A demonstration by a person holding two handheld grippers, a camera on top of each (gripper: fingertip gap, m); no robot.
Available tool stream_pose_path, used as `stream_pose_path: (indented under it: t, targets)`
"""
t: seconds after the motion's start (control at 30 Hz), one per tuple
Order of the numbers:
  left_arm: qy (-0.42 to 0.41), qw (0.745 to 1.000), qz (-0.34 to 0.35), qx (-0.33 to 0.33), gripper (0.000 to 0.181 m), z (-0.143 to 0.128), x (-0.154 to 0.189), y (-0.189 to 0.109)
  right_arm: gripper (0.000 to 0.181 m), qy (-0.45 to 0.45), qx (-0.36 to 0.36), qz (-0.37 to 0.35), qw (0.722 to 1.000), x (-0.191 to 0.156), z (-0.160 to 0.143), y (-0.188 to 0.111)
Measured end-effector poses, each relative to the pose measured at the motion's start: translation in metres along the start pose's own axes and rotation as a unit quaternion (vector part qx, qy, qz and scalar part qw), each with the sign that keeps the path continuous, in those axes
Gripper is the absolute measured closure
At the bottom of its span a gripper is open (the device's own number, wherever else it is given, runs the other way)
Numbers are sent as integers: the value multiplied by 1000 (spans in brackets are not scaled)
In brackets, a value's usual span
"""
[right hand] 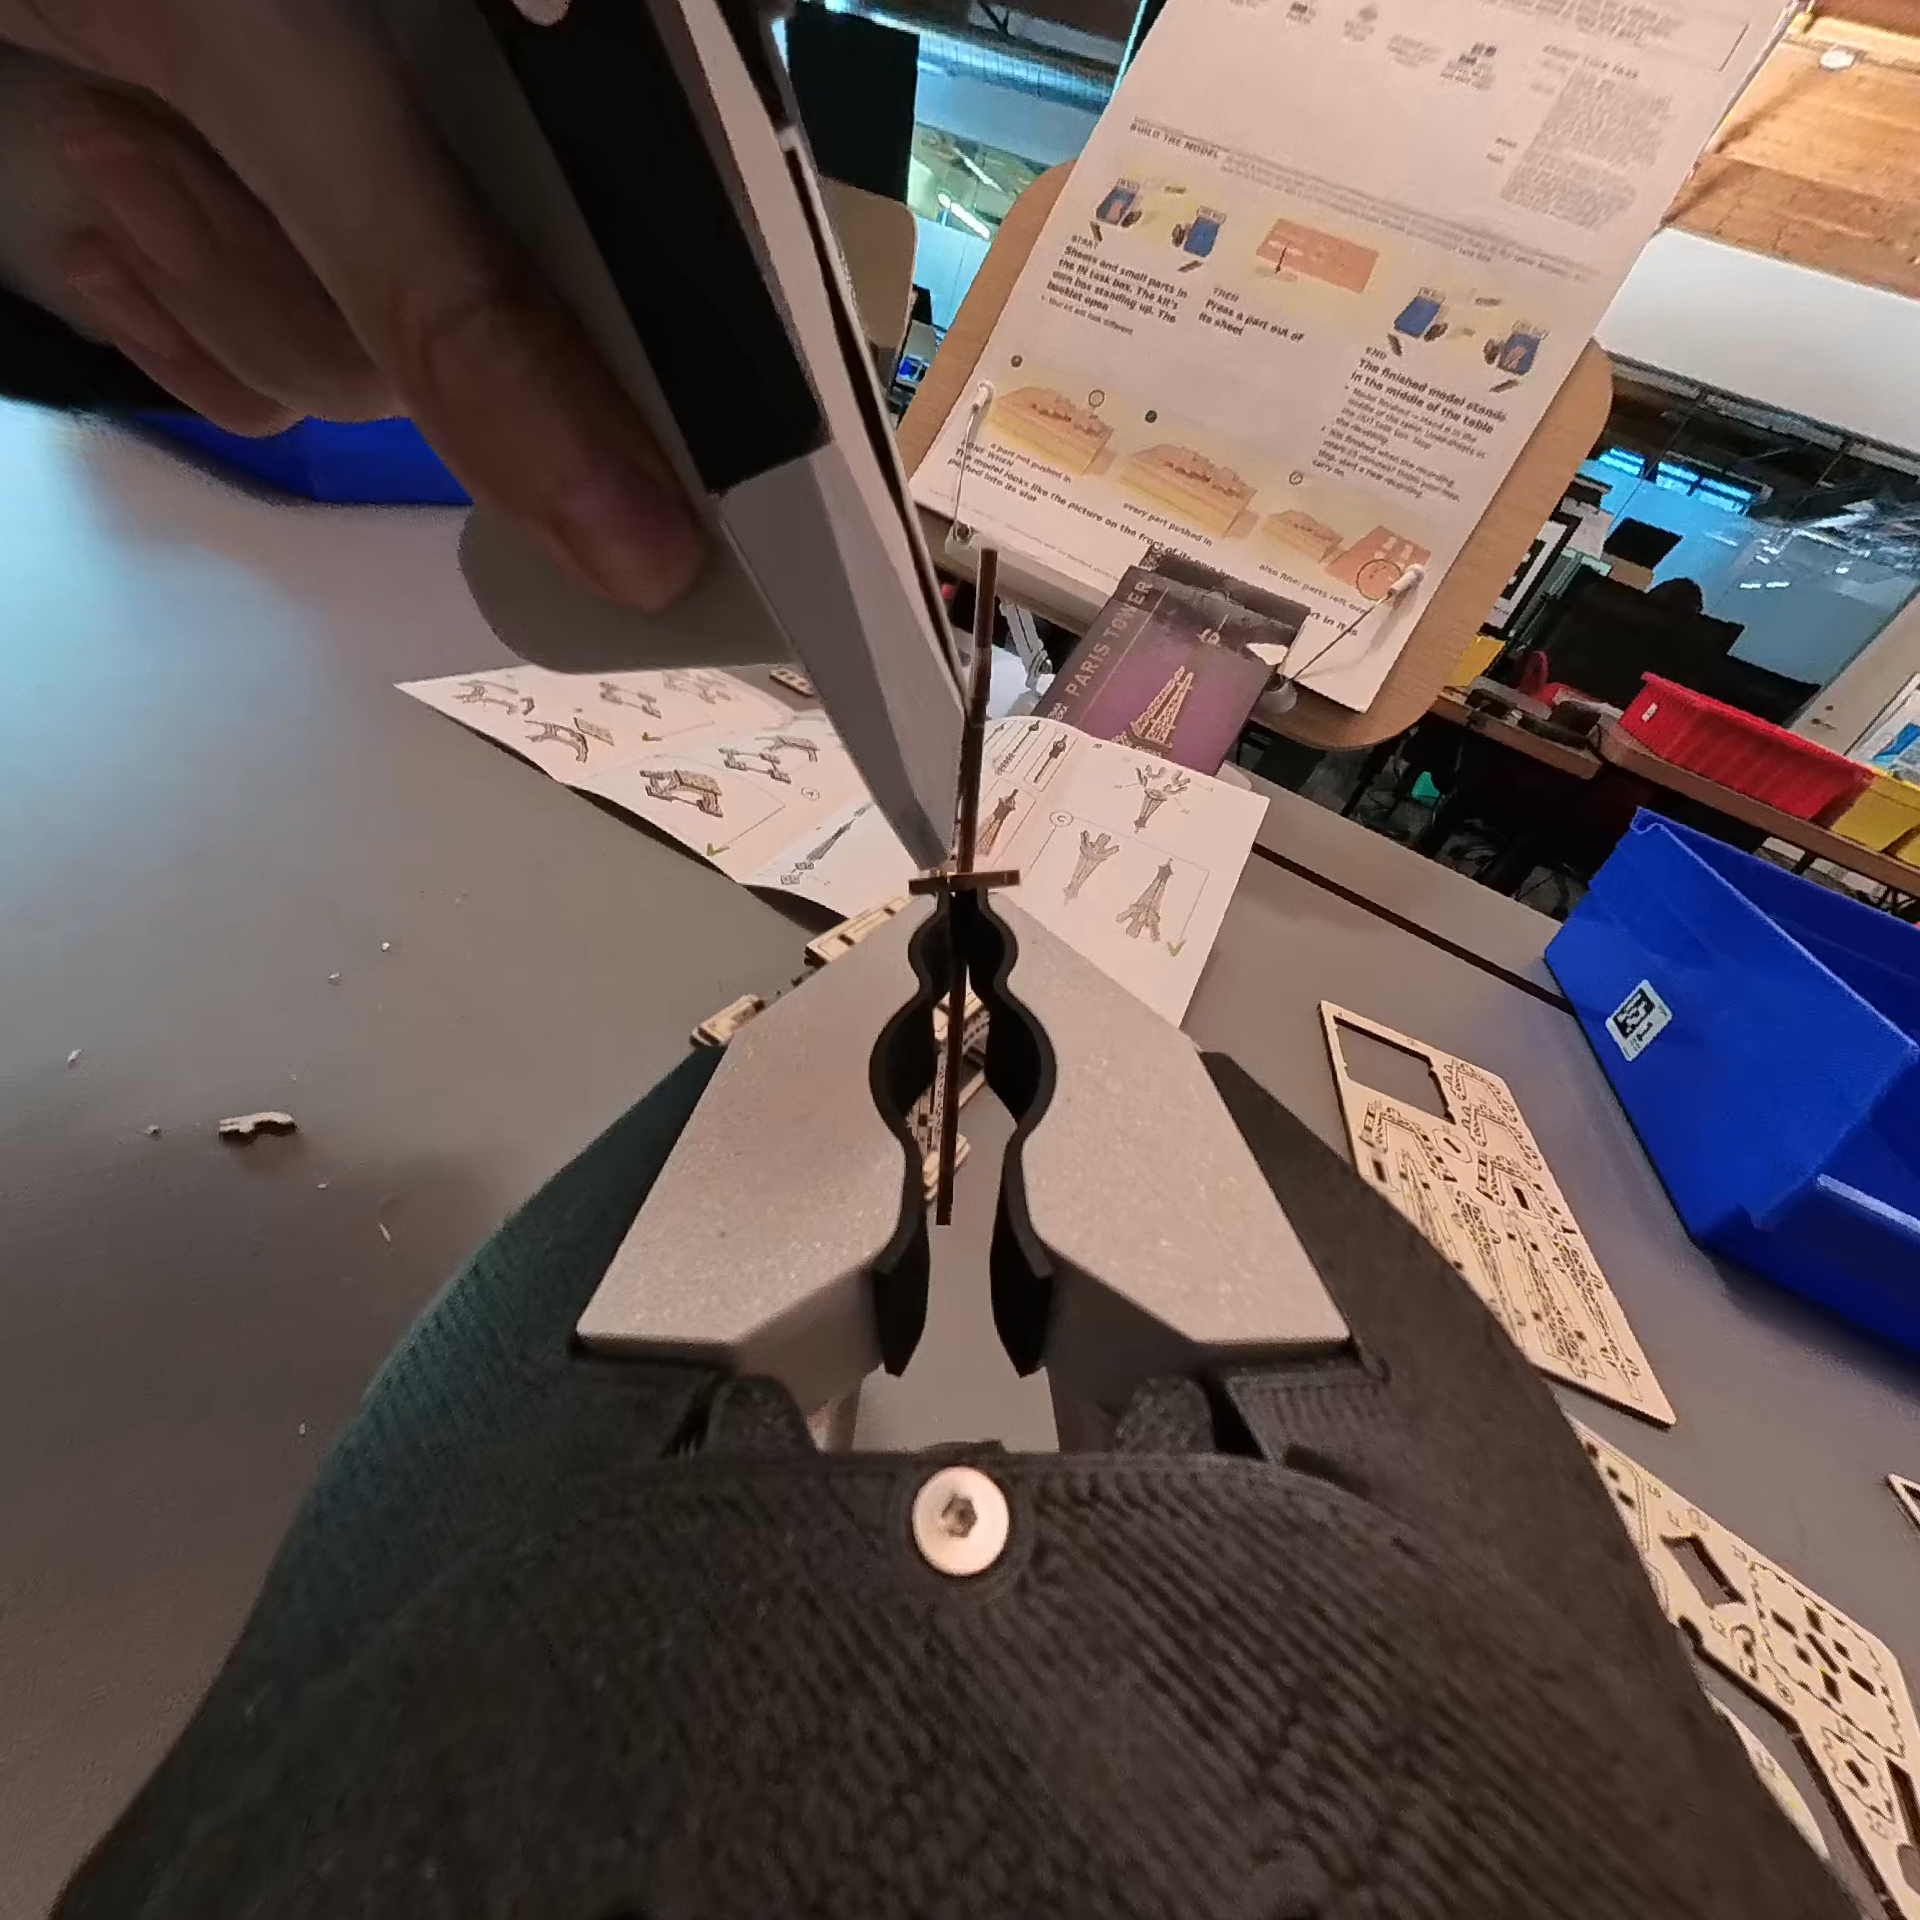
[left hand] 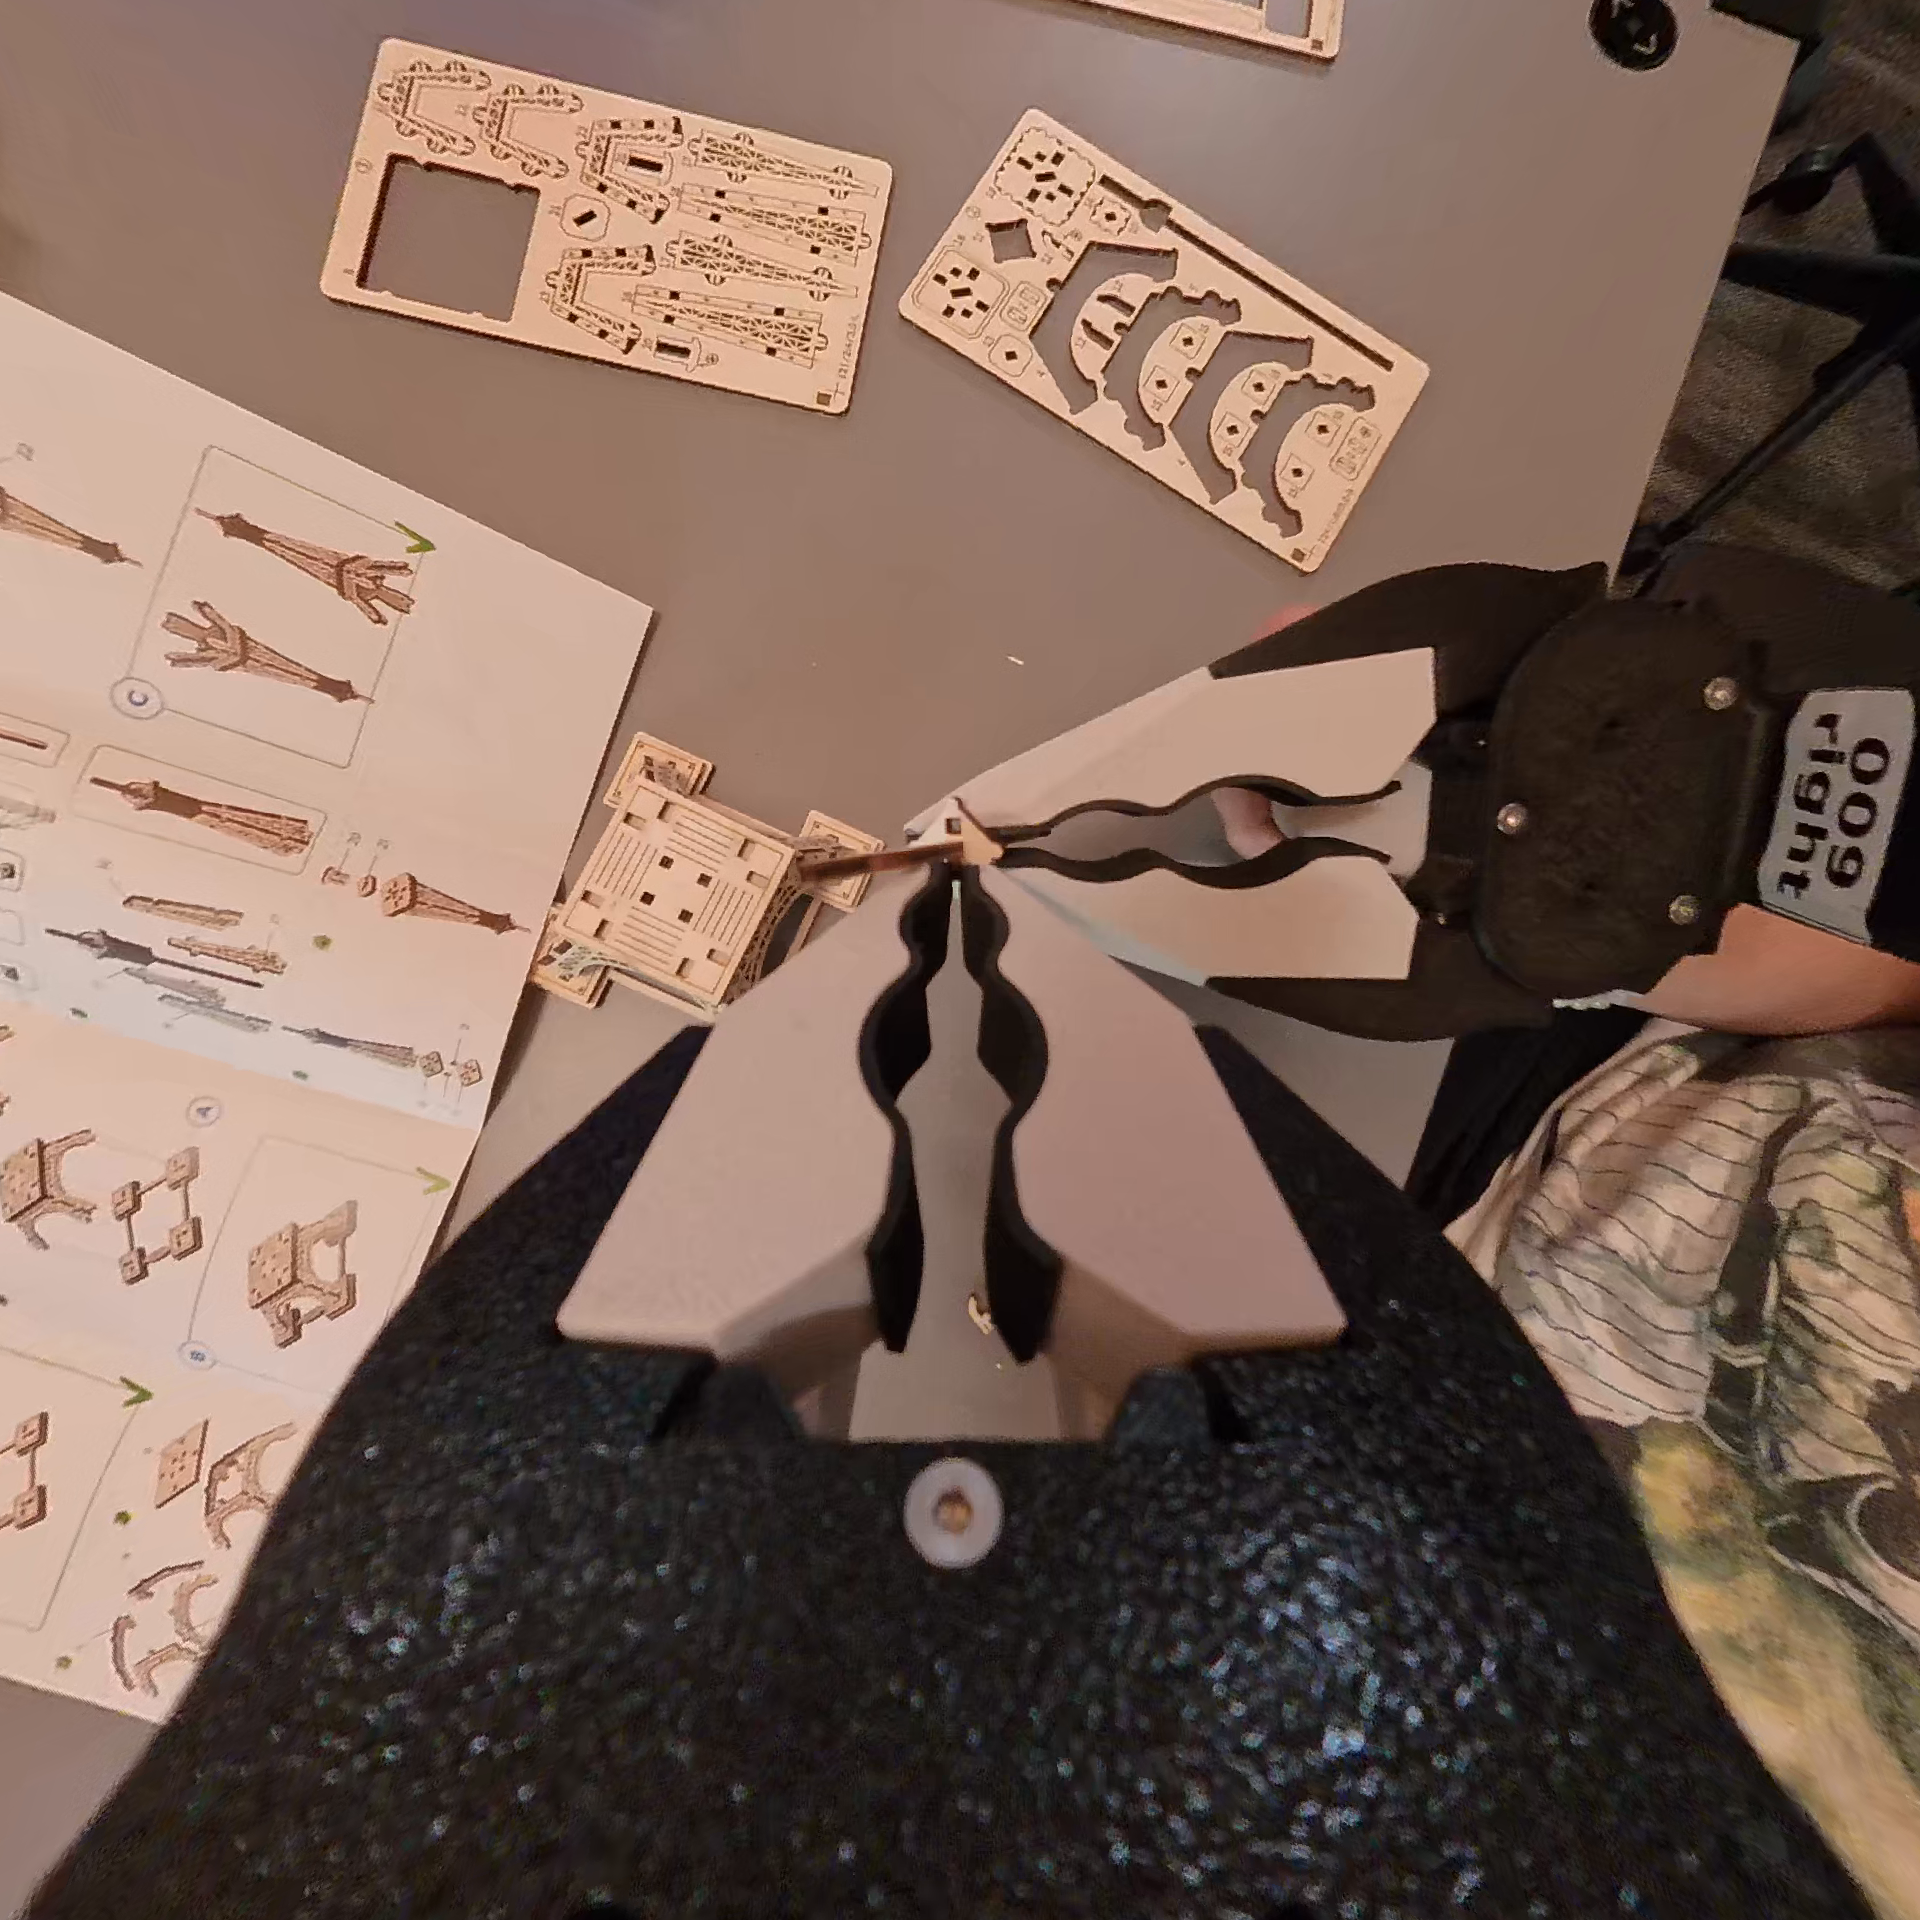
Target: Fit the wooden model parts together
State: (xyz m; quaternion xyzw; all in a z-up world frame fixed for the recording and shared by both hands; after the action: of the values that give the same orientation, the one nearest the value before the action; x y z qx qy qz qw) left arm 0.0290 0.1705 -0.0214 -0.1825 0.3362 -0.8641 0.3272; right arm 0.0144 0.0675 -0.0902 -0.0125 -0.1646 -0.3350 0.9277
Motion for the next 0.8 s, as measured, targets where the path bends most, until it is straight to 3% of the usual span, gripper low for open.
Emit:
stream_pose_path:
  t: [0.37,0.73,0.8]
  targets:
    - [22,999,18,36,177,-1,0,-11,181,10,31,-2,999,4,3,-1]
    - [-15,997,-5,71,177,-1,1,-10,181,14,40,1,999,3,3,0]
    - [-33,996,-14,76,171,-2,1,-10,181,8,33,-1,999,3,2,1]
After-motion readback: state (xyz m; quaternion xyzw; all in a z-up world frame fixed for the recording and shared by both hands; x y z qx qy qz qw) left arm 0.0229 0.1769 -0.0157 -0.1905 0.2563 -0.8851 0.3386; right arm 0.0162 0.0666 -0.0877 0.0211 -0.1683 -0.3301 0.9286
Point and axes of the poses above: each gripper's, where its closed fingertips meet, y out along the fingers, z out of its top, x = y × z across the jaws, the point moved 9 cm from there along -y, back along the fingers, and after that the axes turned 8 degrees about x, right-handed, at the moved point
